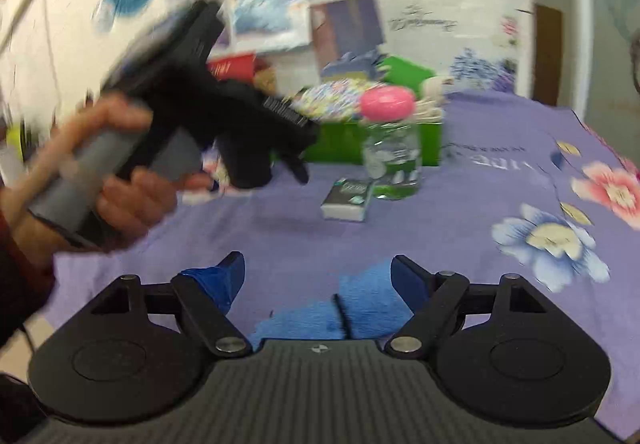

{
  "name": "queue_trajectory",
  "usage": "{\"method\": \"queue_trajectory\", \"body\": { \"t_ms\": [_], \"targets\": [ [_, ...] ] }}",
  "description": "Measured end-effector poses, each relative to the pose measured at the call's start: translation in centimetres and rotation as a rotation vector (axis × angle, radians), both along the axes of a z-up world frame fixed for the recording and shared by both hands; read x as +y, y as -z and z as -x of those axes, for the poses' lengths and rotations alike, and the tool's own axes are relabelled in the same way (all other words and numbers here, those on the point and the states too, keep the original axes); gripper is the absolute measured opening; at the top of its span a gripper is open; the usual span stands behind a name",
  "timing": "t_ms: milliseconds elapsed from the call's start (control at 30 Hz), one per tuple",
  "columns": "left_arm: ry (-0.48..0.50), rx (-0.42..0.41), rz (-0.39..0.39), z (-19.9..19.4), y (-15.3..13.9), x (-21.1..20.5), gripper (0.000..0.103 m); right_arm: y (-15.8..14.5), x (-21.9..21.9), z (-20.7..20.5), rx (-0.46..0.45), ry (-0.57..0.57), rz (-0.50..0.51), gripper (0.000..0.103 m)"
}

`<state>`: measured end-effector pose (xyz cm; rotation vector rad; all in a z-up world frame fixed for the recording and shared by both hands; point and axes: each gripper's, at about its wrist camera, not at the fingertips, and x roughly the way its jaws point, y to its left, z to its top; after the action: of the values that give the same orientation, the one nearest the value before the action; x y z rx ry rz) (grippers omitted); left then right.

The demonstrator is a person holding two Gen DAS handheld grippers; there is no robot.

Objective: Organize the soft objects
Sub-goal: 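Move the right tool to the blue towel while the left tool approaches the dark tissue pack, then grasp the blue towel with the right tool while the left tool grasps the dark tissue pack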

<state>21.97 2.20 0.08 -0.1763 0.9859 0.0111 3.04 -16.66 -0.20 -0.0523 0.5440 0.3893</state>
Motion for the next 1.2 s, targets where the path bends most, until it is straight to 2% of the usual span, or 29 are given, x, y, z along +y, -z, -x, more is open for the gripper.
{"method": "queue_trajectory", "body": {
  "t_ms": [67,167,300,467,600,667,800,867,1000,1100,1200],
  "targets": [
    [-0.010,-0.021,-0.046,0.6,-0.2,0.6,0.101,0.9,2.2,-0.6,0.009,0.005,0.122,0.066],
    [-0.029,-0.034,-0.107,1.2,0.3,1.3,0.101,2.2,3.6,-0.7,0.055,0.010,0.242,0.066],
    [-0.031,-0.011,-0.069,1.3,1.1,2.3,0.101,3.9,4.2,-0.8,0.142,-0.006,0.311,0.067],
    [-0.022,0.003,-0.070,1.0,1.8,2.5,0.101,2.9,1.0,-1.7,0.134,0.031,0.387,0.067],
    [-0.016,0.014,-0.071,0.6,2.1,2.1,0.101,2.6,-2.1,-3.3,0.119,0.127,0.485,0.067],
    [-0.007,0.020,-0.079,0.5,2.2,1.7,0.101,2.3,-3.0,-3.2,0.139,0.121,0.445,0.067],
    [0.018,0.024,-0.053,0.3,2.0,0.8,0.101,0.8,-3.7,-0.9,0.131,0.103,0.148,0.067],
    [0.036,0.018,-0.029,0.1,1.8,0.2,0.101,0.4,-3.5,-0.9,0.091,0.133,0.072,0.068],
    [0.047,0.012,-0.015,-0.1,1.2,-0.5,0.101,1.5,-2.5,-2.8,0.062,0.197,0.077,0.068],
    [0.041,0.008,-0.014,-0.3,1.0,-0.4,0.101,3.2,-2.0,-5.2,0.108,0.253,0.115,0.068],
    [0.053,0.013,0.004,-0.9,1.0,-0.8,0.101,4.7,-2.1,-5.9,0.157,0.274,0.097,0.068]
  ]
}}
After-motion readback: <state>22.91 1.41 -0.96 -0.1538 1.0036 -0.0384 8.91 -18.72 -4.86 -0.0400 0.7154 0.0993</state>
